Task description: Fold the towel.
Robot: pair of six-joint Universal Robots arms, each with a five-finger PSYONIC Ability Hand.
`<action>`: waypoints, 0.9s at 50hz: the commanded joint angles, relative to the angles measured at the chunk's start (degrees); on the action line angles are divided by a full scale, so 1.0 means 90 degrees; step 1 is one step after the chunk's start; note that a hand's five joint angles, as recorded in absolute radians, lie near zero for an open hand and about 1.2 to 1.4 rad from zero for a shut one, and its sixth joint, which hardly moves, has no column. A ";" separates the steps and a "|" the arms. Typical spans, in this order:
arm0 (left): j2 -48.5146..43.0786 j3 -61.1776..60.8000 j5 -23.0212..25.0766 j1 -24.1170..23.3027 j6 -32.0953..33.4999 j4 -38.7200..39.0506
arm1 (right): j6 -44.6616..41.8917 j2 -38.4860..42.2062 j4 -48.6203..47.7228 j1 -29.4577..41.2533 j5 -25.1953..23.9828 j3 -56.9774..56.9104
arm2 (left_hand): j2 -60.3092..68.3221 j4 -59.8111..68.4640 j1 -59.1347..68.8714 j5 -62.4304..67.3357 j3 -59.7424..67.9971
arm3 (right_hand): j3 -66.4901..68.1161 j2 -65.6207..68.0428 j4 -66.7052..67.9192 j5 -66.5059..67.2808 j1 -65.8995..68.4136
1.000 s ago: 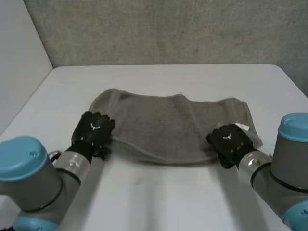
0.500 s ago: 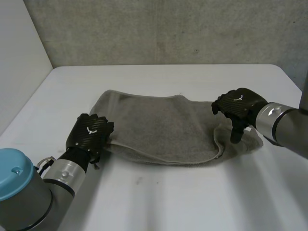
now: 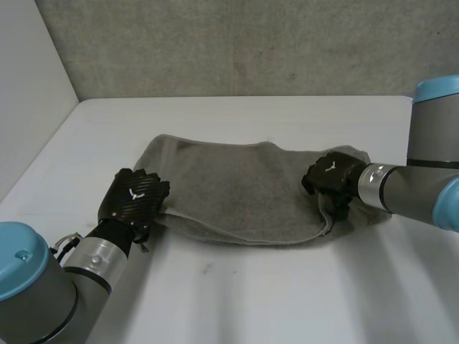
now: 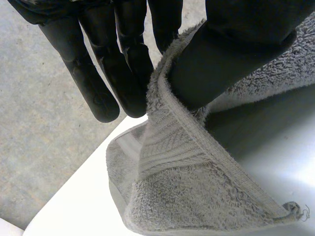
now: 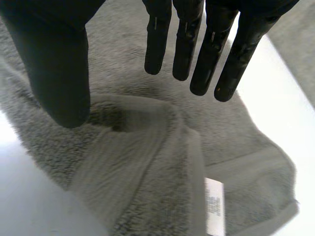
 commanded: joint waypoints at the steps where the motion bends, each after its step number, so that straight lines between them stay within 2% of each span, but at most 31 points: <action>1: -0.0011 0.0006 0.0000 0.0010 0.0000 0.0000 | -0.0732 0.0249 0.0216 0.0020 -0.0006 0.0007 | 0.1143 0.1138 0.1253 0.1151 0.1153 | 0.0994 0.1013 0.1001 0.1116 0.1515; 9: -0.0011 -0.0004 0.0000 0.0010 0.0000 0.0010 | -0.1104 0.0474 0.0216 0.0020 0.0102 0.0007 | 0.1143 0.1138 0.1253 0.1151 0.1153 | 0.1723 0.1743 0.1730 0.1846 0.2244; 12: -0.0011 -0.0023 0.0000 0.0010 0.0000 0.0010 | -0.1212 0.0454 0.0196 0.0029 0.0190 0.0007 | 0.1143 0.1138 0.1253 0.1151 0.1153 | 0.2490 0.2509 0.2497 0.2612 0.3010; 14: -0.0011 -0.0023 0.0000 0.0030 0.0000 0.0010 | -0.1290 0.0406 0.0186 0.0117 0.0228 -0.0002 | 0.1143 0.1138 0.1253 0.1151 0.1153 | 0.4013 0.4032 0.4020 0.4135 0.4533; 15: -0.0011 -0.0023 0.0000 0.0030 0.0000 0.0010 | -0.1290 0.0405 0.0186 0.0117 0.0229 -0.0002 | 0.1143 0.1138 0.1253 0.1151 0.1153 | 0.4022 0.4041 0.4029 0.4144 0.4543; 16: -0.0011 -0.0023 0.0000 0.0030 0.0000 0.0010 | -0.1309 0.0376 0.0186 0.0156 0.0229 -0.0002 | 0.1143 0.1138 0.1253 0.1151 0.1153 | 0.5385 0.5404 0.5392 0.5507 0.5906; 19: -0.0001 -0.0023 0.0000 0.0040 0.0000 0.0010 | -0.1280 0.0181 0.0108 0.0166 0.0219 -0.0002 | 0.1143 0.1138 0.1253 0.1151 0.1153 | 0.5399 0.5418 0.5406 0.5521 0.5919; 25: 0.0008 0.0006 0.0000 0.0079 0.0000 0.0000 | -0.0899 -0.0815 -0.0126 0.0078 0.0316 0.0281 | 0.1143 0.1138 0.1253 0.1151 0.1153 | 0.5399 0.5418 0.5406 0.5521 0.5919; 27: 0.0047 0.0045 -0.0010 0.0118 0.0010 -0.0009 | -0.0297 -0.1359 -0.0233 0.0030 0.0355 0.0533 | 0.1143 0.1138 0.1253 0.1151 0.1153 | 0.5399 0.5418 0.5406 0.5521 0.5919; 30: 0.0184 0.0074 -0.0010 0.0147 0.0010 -0.0029 | 0.0019 -0.1645 -0.0302 -0.0097 0.0365 0.0671 | 0.1143 0.1138 0.1253 0.1151 0.1153 | 0.5399 0.5418 0.5406 0.5521 0.5919; 32: 0.0689 0.0171 0.0000 0.0244 0.0010 -0.0058 | 0.0621 -0.2480 -0.0380 -0.0467 0.0356 0.0953 | 0.1143 0.1138 0.1253 0.1151 0.1153 | 0.5399 0.5418 0.5406 0.5521 0.5919; 33: 0.0692 0.0172 0.0000 0.0245 0.0010 -0.0058 | 0.0624 -0.2485 -0.0380 -0.0469 0.0356 0.0955 | 0.1143 0.1138 0.1253 0.1151 0.1153 | 0.5399 0.5418 0.5406 0.5521 0.5919; 35: 0.1207 0.0454 0.0000 0.0352 -0.0010 -0.0116 | 0.1120 -0.3409 -0.0438 -0.0702 0.0287 0.1227 | 0.1143 0.1138 0.1253 0.1151 0.1153 | 0.5399 0.5418 0.5406 0.5521 0.5919; 38: 0.1454 0.0690 0.0000 0.0352 -0.0010 -0.0224 | 0.1308 -0.3755 -0.0478 -0.0742 0.0287 0.1277 | 0.1143 0.1138 0.1253 0.1151 0.1153 | 0.5399 0.5418 0.5406 0.5521 0.5919; 40: 0.1901 0.1292 0.0000 0.0304 -0.0020 -0.0787 | 0.1541 -0.4318 -0.0546 -0.0761 0.0297 0.1248 | 0.1143 0.1138 0.1253 0.1151 0.1153 | 0.5399 0.5418 0.5406 0.5521 0.5919; 41: 0.1903 0.1295 0.0000 0.0303 -0.0020 -0.0791 | 0.1542 -0.4321 -0.0546 -0.0762 0.0297 0.1248 | 0.1143 0.1138 0.1253 0.1151 0.1153 | 0.5399 0.5418 0.5406 0.5521 0.5919; 43: 0.2137 0.2130 0.0010 0.0245 -0.0068 -0.1617 | 0.1591 -0.4904 -0.0556 -0.0781 0.0365 0.1083 | 0.1143 0.1138 0.1253 0.1151 0.1153 | 0.5399 0.5418 0.5406 0.5521 0.5919; 44: 0.2137 0.2135 0.0010 0.0245 -0.0068 -0.1621 | 0.1591 -0.4907 -0.0556 -0.0781 0.0365 0.1082 | 0.1143 0.1138 0.1253 0.1151 0.1153 | 0.5399 0.5418 0.5406 0.5521 0.5919; 45: 0.2186 0.2570 0.0019 0.0206 -0.0068 -0.2027 | 0.1600 -0.5110 -0.0556 -0.0791 0.0394 0.0927 | 0.1143 0.1138 0.1253 0.1151 0.1153 | 0.5399 0.5418 0.5406 0.5521 0.5919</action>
